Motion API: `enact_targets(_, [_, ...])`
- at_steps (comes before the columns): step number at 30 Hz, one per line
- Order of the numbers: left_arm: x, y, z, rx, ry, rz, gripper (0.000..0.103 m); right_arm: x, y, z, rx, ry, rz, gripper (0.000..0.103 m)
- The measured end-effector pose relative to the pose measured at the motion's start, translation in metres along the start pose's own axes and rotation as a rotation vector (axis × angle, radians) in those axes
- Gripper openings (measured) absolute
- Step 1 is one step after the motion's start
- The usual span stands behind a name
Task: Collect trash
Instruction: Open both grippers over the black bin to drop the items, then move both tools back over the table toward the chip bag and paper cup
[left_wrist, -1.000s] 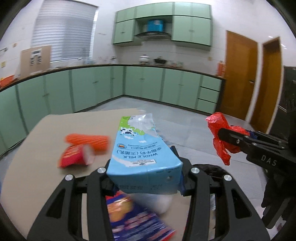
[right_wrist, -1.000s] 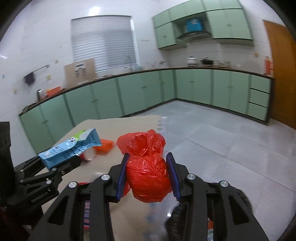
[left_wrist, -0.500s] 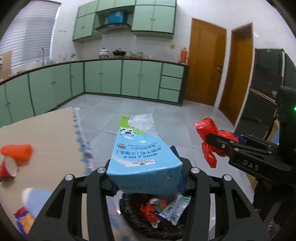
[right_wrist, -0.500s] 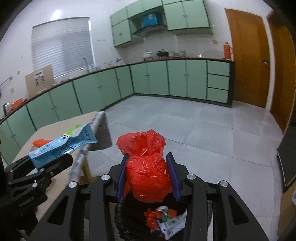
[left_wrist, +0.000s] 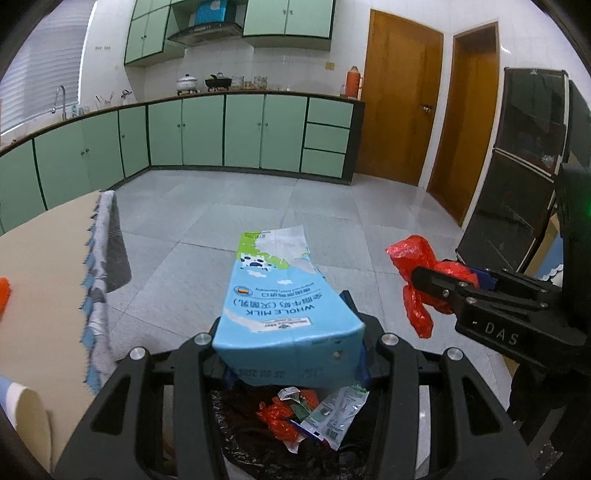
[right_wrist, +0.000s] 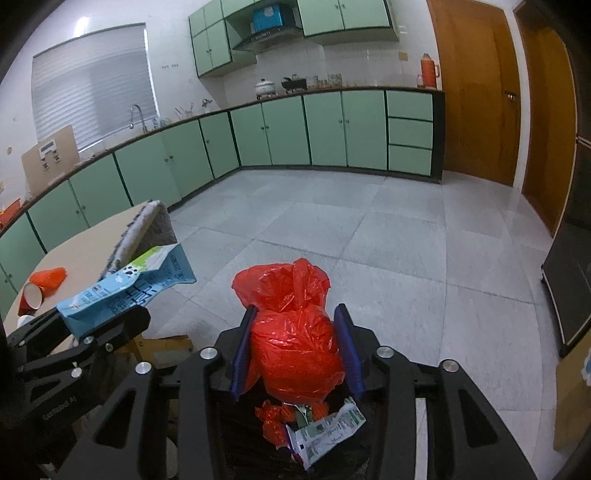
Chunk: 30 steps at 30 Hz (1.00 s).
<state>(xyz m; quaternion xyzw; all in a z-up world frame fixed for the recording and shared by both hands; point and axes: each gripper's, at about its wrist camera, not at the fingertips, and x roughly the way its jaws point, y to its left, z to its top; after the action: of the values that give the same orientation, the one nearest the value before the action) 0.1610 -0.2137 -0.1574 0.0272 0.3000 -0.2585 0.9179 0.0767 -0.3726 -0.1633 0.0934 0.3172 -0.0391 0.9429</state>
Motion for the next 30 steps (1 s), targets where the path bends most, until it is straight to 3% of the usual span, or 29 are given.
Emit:
enact_targets(1, [0.002,-0.001,0.000,0.001,0.004,-0.001,0.045,0.002,-0.002,-0.001,0.004,0.004,-0.002,0.044])
enact_targets(2, [0.005,-0.002,0.000,0.005,0.006,0.002,0.045,0.005,-0.005,-0.004,0.013,0.017,0.002,0.051])
enact_targets(4, [0.009,-0.004,0.001,0.011,0.011,-0.004,0.056,0.008,-0.008,-0.006,0.027,0.026,-0.005,0.057])
enact_targets(7, [0.007,-0.007,0.002,0.017,-0.002,-0.013,0.062,0.005,-0.017,-0.008,0.049,0.018,-0.021,0.070])
enact_targets(9, [0.005,-0.008,0.003,0.013,-0.005,-0.014,0.062,-0.001,-0.018,-0.006,0.052,0.004,-0.027,0.071])
enact_targets(16, [-0.041,0.006,0.016,-0.004,-0.072,0.021,0.070,-0.035,-0.004,0.010,0.043,-0.096,-0.044,0.089])
enact_targets(19, [-0.073,0.022,0.020,-0.040,-0.109,0.056,0.077,-0.053,0.014,0.017,0.030,-0.152,-0.014,0.095])
enact_targets(23, [-0.121,0.050,0.017,-0.081,-0.155,0.157,0.079,-0.067,0.052,0.022,0.002,-0.196,0.060,0.097])
enact_targets(30, [-0.177,0.099,-0.013,-0.147,-0.148,0.347,0.079,-0.067,0.123,0.011,-0.075,-0.209,0.173,0.097])
